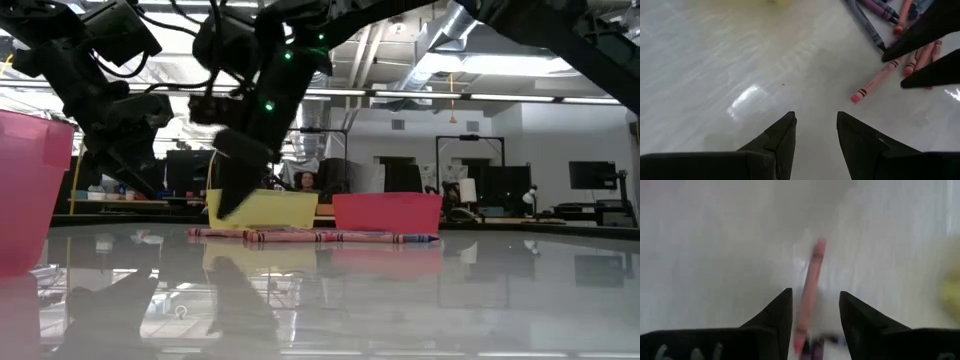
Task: Sort crayons
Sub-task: Put the pink crayon into the red bin
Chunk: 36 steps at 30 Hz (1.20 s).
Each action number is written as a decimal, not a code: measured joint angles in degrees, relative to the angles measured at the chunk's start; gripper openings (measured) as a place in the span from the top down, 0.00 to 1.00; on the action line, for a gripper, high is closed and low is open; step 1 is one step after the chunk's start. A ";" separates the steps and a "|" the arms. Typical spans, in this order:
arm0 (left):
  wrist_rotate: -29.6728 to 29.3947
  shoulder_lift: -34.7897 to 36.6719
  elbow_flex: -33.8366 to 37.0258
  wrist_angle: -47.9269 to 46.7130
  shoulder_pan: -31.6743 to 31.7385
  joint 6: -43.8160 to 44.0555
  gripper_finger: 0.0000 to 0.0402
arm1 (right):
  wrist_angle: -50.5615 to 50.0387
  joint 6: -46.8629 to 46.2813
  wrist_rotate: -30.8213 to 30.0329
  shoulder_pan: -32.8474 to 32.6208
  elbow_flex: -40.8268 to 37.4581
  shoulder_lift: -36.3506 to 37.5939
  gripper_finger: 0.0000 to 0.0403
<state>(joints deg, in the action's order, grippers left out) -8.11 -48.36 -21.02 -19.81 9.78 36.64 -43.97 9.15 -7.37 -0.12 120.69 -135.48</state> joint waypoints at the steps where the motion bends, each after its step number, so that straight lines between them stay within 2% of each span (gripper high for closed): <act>1: -0.29 0.00 0.00 0.00 0.00 0.37 0.67 | 0.55 0.34 -0.03 0.01 0.03 -0.76 0.61; 12: -3.25 -0.02 0.00 -0.11 0.00 3.65 0.67 | -1.98 -0.12 0.85 1.22 0.30 -3.41 0.62; 25: -5.28 -0.02 0.00 -0.02 0.00 6.64 0.67 | -2.08 -3.55 0.71 1.31 0.22 -3.54 0.82; 36: -6.11 0.00 0.00 -0.07 0.00 6.69 0.67 | -2.26 -6.71 1.01 1.38 0.15 -3.32 0.89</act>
<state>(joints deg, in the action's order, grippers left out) -14.22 -48.36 -21.02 -19.88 9.78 43.33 -46.23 2.44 -6.37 1.26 120.84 -138.80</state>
